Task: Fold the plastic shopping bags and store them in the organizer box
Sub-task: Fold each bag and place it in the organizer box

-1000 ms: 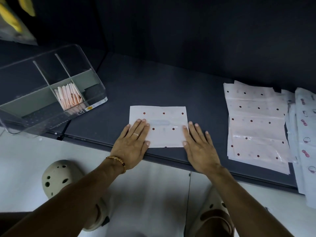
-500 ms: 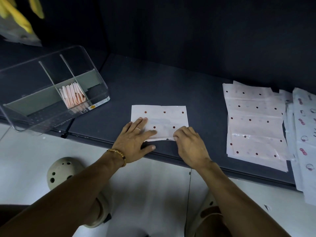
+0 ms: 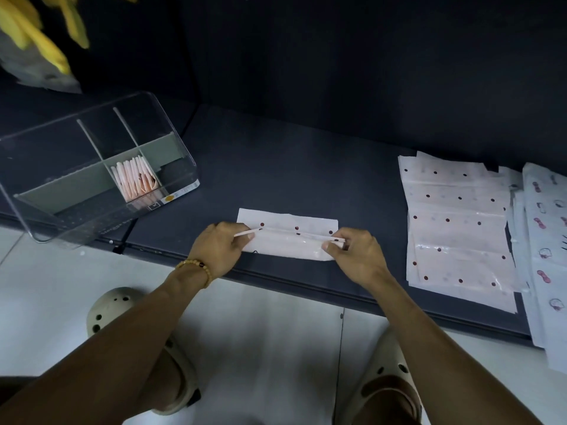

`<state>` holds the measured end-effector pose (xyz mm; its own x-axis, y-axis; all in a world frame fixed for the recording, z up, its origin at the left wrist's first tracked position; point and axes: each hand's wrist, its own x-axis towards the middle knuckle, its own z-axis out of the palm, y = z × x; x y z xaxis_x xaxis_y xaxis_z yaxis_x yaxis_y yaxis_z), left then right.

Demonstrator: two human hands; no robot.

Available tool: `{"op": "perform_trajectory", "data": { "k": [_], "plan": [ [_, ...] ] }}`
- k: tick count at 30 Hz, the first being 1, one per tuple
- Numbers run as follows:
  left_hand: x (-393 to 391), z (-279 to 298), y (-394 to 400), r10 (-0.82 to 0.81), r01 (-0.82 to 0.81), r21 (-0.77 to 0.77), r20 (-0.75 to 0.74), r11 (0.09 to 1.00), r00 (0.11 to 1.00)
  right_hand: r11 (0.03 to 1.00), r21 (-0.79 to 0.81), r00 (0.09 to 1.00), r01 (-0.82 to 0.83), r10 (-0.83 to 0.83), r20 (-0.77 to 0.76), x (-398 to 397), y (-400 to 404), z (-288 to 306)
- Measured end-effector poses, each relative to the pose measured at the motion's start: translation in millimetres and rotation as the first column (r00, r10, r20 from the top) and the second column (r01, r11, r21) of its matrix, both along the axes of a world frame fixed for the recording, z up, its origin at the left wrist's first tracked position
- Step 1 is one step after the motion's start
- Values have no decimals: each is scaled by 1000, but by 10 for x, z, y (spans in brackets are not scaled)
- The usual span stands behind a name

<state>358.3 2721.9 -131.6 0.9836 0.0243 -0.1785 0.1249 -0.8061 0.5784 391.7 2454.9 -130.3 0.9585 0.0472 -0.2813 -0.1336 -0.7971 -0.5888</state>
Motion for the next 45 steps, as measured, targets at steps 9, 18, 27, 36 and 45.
{"op": "perform_trajectory", "data": {
  "k": [9,18,27,36,45],
  "plan": [
    [247,-107,-29,208,-177,263,-96,948,973,982,-137,991,134,-136,-5,134,164,-130],
    [482,-143,-71,164,-105,378,-127,920,978,954,-195,973,230,-227,38,141,242,-182],
    [392,-165,-56,269,-284,371,92,884,959,949,-200,967,244,-253,-21,172,259,-149],
    [235,-381,47,-445,363,352,187,862,876,914,-253,937,318,-343,-63,199,265,-18],
    [162,-417,107,-482,427,334,100,840,870,922,-132,919,-363,378,109,-207,1372,-277]
  ]
}}
